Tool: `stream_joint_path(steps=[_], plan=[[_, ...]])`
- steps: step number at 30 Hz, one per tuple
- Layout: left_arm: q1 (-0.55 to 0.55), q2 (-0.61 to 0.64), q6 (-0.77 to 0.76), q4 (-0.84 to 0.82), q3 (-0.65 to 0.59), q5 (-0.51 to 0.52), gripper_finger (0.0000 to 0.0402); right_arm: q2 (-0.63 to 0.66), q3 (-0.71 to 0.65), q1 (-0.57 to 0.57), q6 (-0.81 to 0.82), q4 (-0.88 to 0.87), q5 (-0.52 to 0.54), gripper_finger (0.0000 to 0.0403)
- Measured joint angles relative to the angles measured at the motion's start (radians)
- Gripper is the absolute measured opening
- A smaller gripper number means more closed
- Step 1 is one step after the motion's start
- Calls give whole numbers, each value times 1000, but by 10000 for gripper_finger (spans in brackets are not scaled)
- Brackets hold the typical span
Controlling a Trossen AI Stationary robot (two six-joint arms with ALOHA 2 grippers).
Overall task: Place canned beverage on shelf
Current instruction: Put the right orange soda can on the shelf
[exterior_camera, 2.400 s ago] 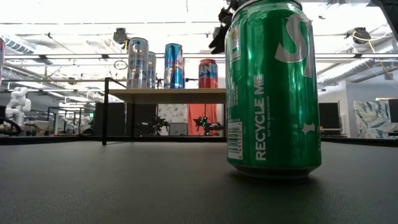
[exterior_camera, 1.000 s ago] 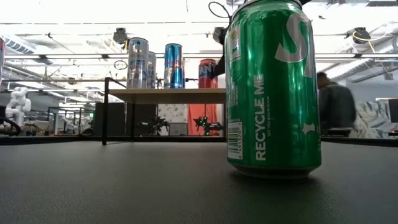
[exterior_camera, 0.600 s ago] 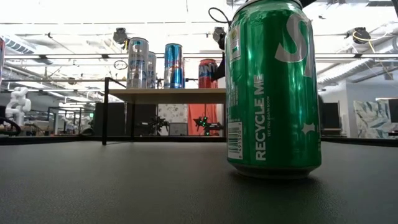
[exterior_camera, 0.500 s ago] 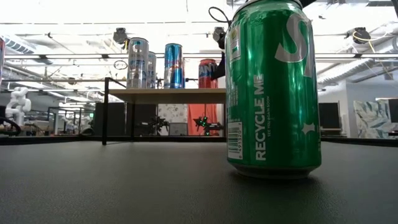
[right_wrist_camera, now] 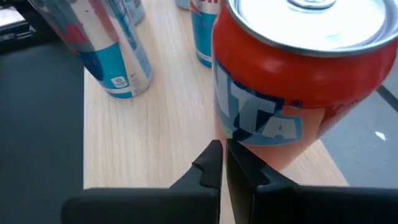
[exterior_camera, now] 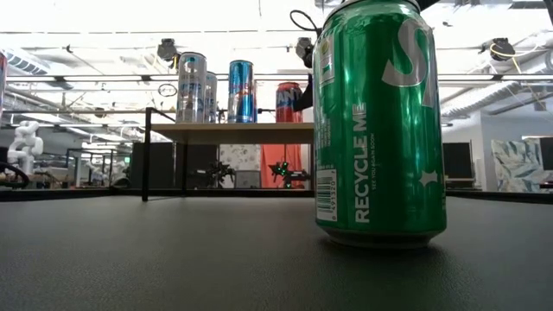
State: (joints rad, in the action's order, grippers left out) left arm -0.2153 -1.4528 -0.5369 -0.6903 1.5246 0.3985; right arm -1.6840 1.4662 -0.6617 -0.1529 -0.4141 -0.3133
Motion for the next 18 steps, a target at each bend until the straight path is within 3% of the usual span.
stream_joint_path(steps=[18], plan=[[0,0,-6,0,0,0,358,0,0,0,-11,21,2,0]])
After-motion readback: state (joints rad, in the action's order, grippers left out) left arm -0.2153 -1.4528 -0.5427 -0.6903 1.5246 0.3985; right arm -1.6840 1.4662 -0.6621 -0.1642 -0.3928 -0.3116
